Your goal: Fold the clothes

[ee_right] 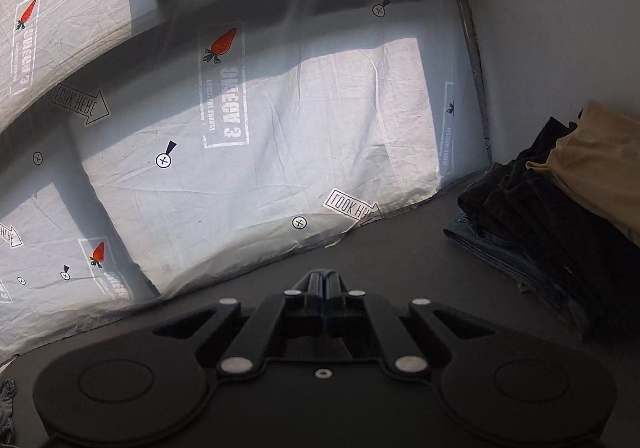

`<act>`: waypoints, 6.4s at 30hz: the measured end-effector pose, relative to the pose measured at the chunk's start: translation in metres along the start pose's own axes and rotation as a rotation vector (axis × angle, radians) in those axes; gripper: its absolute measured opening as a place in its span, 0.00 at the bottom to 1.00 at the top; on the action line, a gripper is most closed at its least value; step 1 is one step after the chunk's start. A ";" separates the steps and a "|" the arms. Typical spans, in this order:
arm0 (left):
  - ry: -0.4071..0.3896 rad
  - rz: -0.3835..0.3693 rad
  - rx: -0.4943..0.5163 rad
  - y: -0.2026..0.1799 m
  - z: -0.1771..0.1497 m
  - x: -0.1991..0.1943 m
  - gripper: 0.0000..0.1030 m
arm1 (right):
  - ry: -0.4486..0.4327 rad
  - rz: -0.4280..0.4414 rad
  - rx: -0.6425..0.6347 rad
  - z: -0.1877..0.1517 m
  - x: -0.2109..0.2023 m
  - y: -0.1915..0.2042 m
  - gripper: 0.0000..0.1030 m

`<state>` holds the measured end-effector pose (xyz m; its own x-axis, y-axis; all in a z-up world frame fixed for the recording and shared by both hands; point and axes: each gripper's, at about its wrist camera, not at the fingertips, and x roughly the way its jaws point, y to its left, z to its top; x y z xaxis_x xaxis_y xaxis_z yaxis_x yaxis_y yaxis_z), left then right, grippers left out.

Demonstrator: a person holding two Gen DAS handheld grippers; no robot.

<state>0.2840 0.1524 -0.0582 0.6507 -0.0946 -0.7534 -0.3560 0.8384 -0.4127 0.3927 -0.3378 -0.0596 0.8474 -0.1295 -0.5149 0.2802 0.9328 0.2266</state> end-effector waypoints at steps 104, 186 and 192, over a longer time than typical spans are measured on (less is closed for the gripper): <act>0.128 0.206 0.436 -0.123 0.091 0.213 0.81 | 0.311 -0.029 -0.301 -0.039 0.145 0.005 0.73; -0.136 0.238 0.617 -0.238 0.157 0.441 0.08 | 0.014 0.017 -0.804 -0.080 0.411 0.217 0.07; -0.173 0.234 0.626 -0.236 0.153 0.443 0.09 | 0.019 0.020 -0.796 -0.082 0.414 0.214 0.08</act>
<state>0.7589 -0.0050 -0.2161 0.7205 0.1698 -0.6724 -0.0795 0.9834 0.1631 0.7668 -0.1637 -0.2926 0.8391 -0.1111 -0.5324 -0.1472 0.8960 -0.4190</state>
